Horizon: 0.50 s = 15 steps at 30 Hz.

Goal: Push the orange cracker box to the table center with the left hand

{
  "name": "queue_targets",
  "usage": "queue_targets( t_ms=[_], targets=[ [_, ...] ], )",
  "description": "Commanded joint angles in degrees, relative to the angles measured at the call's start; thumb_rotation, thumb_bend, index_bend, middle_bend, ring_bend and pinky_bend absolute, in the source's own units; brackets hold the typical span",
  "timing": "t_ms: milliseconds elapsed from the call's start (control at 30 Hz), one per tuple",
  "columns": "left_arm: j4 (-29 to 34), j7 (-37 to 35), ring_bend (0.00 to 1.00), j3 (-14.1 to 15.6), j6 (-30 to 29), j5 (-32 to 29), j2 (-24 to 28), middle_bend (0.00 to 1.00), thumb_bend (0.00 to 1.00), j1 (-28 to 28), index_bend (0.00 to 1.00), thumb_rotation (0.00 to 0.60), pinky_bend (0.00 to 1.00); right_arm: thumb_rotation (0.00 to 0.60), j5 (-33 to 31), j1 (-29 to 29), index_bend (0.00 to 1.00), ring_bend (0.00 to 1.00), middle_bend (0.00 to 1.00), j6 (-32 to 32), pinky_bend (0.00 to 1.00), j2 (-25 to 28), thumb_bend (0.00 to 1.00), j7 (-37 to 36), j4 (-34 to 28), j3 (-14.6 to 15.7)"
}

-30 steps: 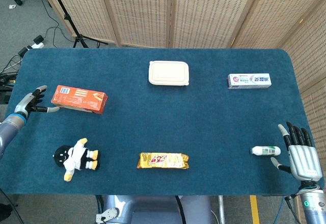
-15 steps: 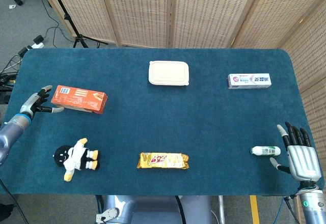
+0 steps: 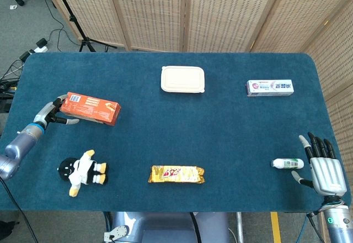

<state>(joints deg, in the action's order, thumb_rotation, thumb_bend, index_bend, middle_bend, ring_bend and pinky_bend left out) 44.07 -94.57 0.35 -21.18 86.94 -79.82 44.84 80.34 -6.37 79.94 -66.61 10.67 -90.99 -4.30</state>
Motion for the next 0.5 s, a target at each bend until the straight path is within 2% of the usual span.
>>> queue_targets(
  t_ms=[33,500],
  targets=[
    [1.02,0.91,0.00,0.11,-0.10,0.02,0.29,0.00,0.12,0.42,0.00,0.600,0.03,0.600,0.01,-0.01,0.05,0.00,0.00,0.08,0.04,0.07,0.25,-0.13,-0.07,-0.06],
    [9.01,5.87,0.00,-0.16,-0.62,-1.14,2.25,0.00,0.12,1.41,0.00,0.600,0.03,0.600,0.45,0.17,0.05,0.00,0.00,0.48,0.04,0.42,0.25,-0.72,-0.27,0.09]
  ],
)
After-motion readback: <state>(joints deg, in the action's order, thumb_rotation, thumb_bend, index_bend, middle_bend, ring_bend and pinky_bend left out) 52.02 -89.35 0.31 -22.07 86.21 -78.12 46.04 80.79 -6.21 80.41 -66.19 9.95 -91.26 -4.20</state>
